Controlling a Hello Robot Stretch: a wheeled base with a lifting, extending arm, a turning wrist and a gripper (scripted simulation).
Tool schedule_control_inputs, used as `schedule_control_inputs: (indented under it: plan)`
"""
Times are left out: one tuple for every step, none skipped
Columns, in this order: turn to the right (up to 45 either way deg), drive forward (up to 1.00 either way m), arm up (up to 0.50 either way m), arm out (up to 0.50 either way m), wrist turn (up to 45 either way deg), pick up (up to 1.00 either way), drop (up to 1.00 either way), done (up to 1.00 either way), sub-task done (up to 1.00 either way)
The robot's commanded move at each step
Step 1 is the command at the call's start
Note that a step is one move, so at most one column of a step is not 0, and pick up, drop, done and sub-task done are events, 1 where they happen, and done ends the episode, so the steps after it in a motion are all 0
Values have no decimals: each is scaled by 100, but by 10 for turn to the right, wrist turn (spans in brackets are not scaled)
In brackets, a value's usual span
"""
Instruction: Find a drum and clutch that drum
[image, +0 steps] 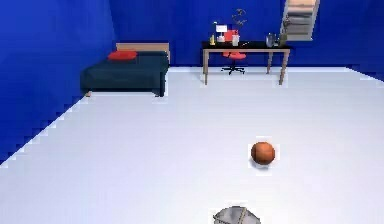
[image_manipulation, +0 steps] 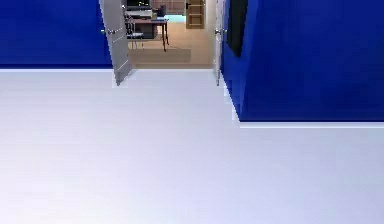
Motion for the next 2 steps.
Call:
schedule_control_inputs:
  plan:
    - [-450, 0, 0, 0, 0, 0, 0, 0, 0]
    - [-210, 0, 0, 0, 0, 0, 0, 0, 0]
